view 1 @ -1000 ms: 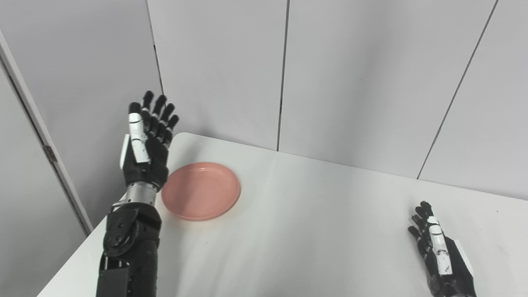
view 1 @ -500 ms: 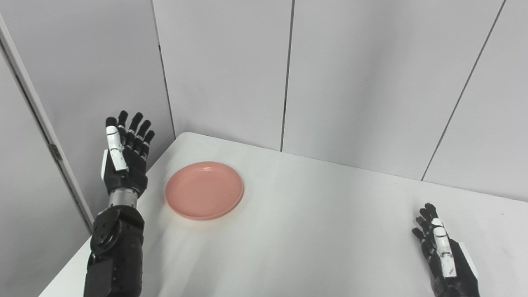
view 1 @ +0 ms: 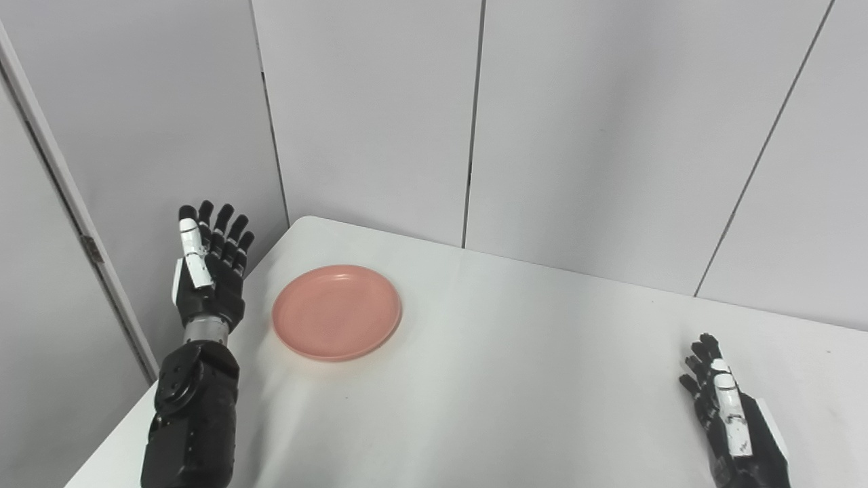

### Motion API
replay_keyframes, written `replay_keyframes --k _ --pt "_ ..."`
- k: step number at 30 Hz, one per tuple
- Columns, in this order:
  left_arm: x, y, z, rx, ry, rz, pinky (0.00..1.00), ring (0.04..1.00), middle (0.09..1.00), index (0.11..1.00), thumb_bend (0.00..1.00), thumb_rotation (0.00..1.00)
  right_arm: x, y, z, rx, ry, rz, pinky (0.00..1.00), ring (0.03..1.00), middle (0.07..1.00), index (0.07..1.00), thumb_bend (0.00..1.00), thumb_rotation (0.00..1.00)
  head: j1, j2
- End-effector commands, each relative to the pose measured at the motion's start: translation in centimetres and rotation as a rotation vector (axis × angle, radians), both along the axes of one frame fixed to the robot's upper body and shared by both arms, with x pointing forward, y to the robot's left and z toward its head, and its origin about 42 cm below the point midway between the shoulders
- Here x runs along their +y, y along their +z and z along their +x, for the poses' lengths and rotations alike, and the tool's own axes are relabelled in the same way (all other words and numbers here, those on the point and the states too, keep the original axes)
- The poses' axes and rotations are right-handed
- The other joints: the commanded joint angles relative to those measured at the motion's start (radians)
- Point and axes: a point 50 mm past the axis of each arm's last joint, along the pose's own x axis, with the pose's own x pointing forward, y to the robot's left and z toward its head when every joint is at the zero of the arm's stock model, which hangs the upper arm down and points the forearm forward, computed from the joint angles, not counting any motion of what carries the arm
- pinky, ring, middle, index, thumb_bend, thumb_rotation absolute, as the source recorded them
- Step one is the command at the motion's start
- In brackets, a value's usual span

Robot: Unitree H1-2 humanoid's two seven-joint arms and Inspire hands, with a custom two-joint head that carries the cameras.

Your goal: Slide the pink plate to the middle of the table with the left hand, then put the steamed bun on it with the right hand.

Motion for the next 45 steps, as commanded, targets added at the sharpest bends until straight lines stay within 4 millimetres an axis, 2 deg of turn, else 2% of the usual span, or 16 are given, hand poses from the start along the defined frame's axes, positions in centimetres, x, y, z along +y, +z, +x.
replay_keyframes --k 1,11,19,28,32,37,45 --pt "0.3 2.3 1.1 -0.048 0.0 0.028 0.98 0.954 0.976 1.0 0.66 0.98 -1.0 -0.8 -0.6 0.036 -0.027 -0.009 1.0 1.0 1.0 1.0 0.12 1.0 0.0 0.002" --pt "-0.4 0.1 2.0 0.04 -0.026 0.002 0.97 0.956 0.977 0.999 0.65 1.0 -0.9 -0.7 -0.6 0.043 -0.044 -0.005 1.0 0.994 0.998 1.0 0.14 1.0 0.001 0.005" --pt "-0.1 -3.2 2.7 0.14 -0.02 -0.056 0.96 0.953 0.97 0.991 0.65 0.99 -0.9 -0.7 -0.7 0.038 -0.034 -0.012 1.0 0.994 1.0 1.0 0.13 1.0 -0.002 0.009" --pt "-0.1 -5.5 3.3 0.208 -0.035 -0.074 1.0 0.966 0.979 0.999 0.65 1.0 -1.0 -0.8 -0.6 0.036 -0.027 -0.01 1.0 0.997 1.0 1.0 0.13 1.0 -0.003 0.01" --pt "-0.4 -6.4 3.4 0.242 -0.057 -0.076 0.97 0.957 0.978 0.996 0.66 1.0 -1.0 -0.9 -0.6 0.039 -0.029 -0.001 1.0 0.999 1.0 1.0 0.14 1.0 -0.004 0.011" --pt "-1.6 -7.3 3.7 0.264 -0.114 -0.105 0.98 0.962 0.976 0.999 0.65 0.99 -1.0 -0.9 -0.5 0.042 -0.031 -0.012 1.0 0.995 0.999 1.0 0.13 1.0 -0.008 0.012" --pt "-5.1 -7.9 4.3 0.291 -0.265 -0.067 0.99 0.962 0.977 0.999 0.64 1.0 -0.7 -0.7 -0.8 0.039 -0.035 -0.016 1.0 0.986 0.994 1.0 0.16 1.0 -0.028 0.014"
